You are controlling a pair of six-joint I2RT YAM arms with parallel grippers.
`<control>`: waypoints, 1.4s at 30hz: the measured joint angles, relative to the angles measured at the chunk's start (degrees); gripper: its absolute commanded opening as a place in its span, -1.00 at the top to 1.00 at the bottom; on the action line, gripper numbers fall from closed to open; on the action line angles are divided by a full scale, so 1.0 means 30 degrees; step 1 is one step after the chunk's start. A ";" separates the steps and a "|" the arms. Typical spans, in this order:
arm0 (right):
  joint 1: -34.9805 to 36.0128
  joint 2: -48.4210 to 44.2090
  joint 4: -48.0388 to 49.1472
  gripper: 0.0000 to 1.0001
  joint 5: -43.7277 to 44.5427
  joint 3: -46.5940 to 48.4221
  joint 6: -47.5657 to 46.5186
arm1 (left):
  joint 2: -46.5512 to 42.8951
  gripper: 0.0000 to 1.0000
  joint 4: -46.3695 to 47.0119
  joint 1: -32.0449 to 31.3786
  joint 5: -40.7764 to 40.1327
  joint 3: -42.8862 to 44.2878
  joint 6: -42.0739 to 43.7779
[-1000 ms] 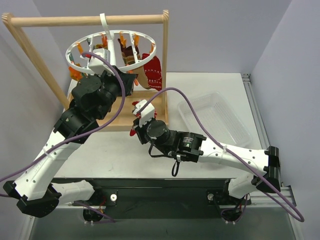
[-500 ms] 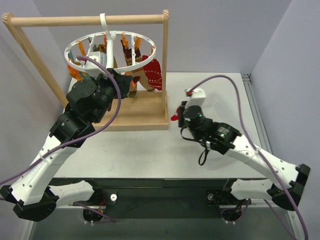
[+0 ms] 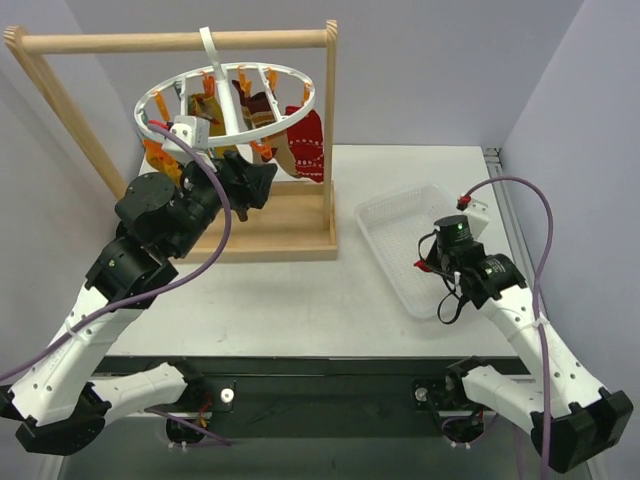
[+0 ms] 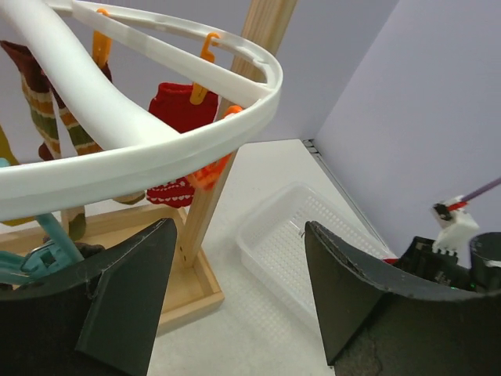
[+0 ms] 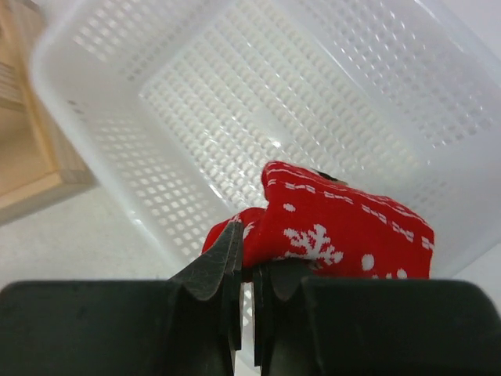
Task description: Remove the socks clipped to the hanger
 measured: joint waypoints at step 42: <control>1.5620 1.4571 1.5169 -0.30 0.2295 1.0921 -0.9245 | -0.7635 -0.53 -0.3351 -0.1428 -0.5115 -0.0211 0.5093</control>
